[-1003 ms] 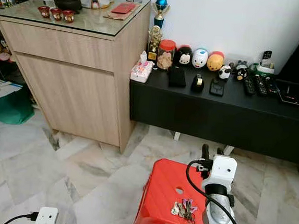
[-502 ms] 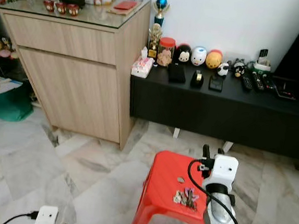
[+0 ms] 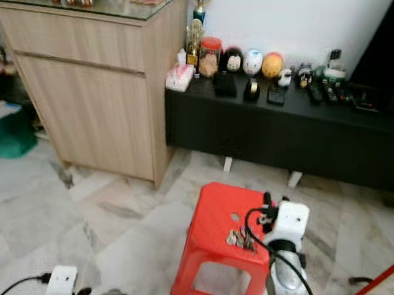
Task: Hang keys on a hook
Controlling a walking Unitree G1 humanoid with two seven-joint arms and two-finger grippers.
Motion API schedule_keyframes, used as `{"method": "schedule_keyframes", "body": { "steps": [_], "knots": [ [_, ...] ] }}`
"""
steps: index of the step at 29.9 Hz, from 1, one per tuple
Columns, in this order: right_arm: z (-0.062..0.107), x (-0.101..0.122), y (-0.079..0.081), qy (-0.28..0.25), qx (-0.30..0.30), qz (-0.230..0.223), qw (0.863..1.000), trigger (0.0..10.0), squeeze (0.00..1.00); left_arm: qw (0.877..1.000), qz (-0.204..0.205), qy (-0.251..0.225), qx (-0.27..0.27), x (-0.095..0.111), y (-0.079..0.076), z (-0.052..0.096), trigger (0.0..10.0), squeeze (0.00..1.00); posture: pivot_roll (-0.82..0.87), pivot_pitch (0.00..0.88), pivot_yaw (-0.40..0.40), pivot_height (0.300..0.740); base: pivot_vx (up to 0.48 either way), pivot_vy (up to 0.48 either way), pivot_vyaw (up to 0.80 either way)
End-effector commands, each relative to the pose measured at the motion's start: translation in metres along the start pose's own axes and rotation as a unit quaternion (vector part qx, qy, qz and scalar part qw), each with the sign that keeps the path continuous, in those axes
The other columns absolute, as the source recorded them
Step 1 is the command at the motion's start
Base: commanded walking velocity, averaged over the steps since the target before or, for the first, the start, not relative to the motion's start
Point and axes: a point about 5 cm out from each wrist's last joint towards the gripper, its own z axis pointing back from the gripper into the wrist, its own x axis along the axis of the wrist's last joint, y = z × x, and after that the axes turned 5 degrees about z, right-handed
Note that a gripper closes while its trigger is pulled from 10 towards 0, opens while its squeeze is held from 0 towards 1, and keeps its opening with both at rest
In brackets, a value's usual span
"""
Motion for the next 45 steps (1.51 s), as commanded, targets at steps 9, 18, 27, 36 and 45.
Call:
{"method": "schedule_keyframes", "body": {
  "steps": [9,18,27,36,45],
  "knots": [
    [-0.001,0.0,0.001,0.003,0.005,-0.004,1.0,10.0,0.0,1.0,-0.001,0.028,0.002,-0.014,-0.002,0.004,10.0,0.0,-0.02,0.0,-0.065,0.631,0.0,0.0,0.0],
    [-0.001,0.002,0.001,-0.003,0.009,-0.007,1.0,10.0,0.0,0.994,-0.007,-0.105,0.008,0.045,-0.004,-0.01,10.0,0.0,-0.02,0.0,-0.067,0.631,0.0,0.0,0.0],
    [-0.002,0.002,-0.001,-0.004,0.009,-0.009,1.0,10.0,0.0,0.975,-0.019,-0.22,-0.015,0.081,-0.01,-0.006,10.0,0.0,-0.03,0.0,-0.064,0.631,0.0,0.0,0.0],
    [-0.005,0.001,0.0,0.008,0.011,-0.006,1.0,10.0,0.0,0.977,-0.02,-0.21,-0.018,0.066,-0.017,-0.003,10.0,0.0,-0.03,0.0,-0.064,0.606,0.0,0.0,0.0],
    [-0.005,0.005,0.005,-0.011,0.025,-0.009,1.0,10.0,0.0,0.979,-0.026,-0.198,-0.032,0.063,-0.027,-0.004,10.0,0.0,-0.03,0.0,-0.06,0.602,0.0,0.0,0.0]
  ]
}}
